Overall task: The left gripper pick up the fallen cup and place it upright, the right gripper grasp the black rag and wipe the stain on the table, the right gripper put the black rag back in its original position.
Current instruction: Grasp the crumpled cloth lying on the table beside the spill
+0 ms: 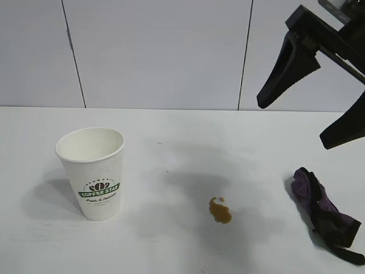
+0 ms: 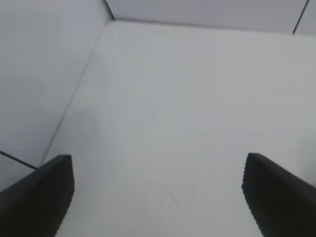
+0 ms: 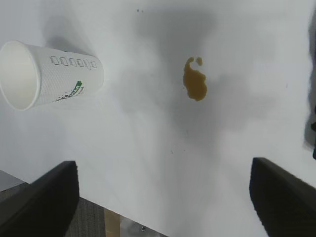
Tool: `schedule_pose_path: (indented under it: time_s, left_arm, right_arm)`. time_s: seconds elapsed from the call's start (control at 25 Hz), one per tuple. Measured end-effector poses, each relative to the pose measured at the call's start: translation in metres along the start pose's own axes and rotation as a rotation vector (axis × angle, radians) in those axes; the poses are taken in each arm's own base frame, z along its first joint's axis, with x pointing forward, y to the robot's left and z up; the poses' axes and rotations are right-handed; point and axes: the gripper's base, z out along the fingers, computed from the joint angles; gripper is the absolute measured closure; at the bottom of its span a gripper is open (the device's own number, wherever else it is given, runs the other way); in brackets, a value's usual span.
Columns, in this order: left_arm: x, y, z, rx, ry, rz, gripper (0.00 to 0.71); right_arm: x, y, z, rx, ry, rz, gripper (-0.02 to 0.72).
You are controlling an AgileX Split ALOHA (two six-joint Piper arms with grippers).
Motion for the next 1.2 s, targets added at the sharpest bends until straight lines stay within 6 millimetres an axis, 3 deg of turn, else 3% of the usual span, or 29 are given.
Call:
schedule_pose_path:
  time_s: [0.2,0.4,0.76,1.2]
  left_arm:
    - [0.013,0.001,-0.076,0.070,-0.180,-0.106,0.045]
    - [0.037,-0.002,-0.108,0.137,-0.152,-0.147,0.045]
    - [0.063,-0.018,-0.109,0.396,0.095,0.019,0.045]
    - [0.126,-0.017,-0.054,0.431,0.358,0.110,0.046]
  right_arm:
    - [0.000,0.000,0.000,0.000,0.000,0.000,0.054]
    - [0.000,0.000,0.000,0.000,0.000,-0.001,0.054]
    - [0.000,0.000,0.000,-0.001,0.004,-0.019,0.054]
    - [0.001,0.000,0.000,-0.002,0.013,-0.019,0.054]
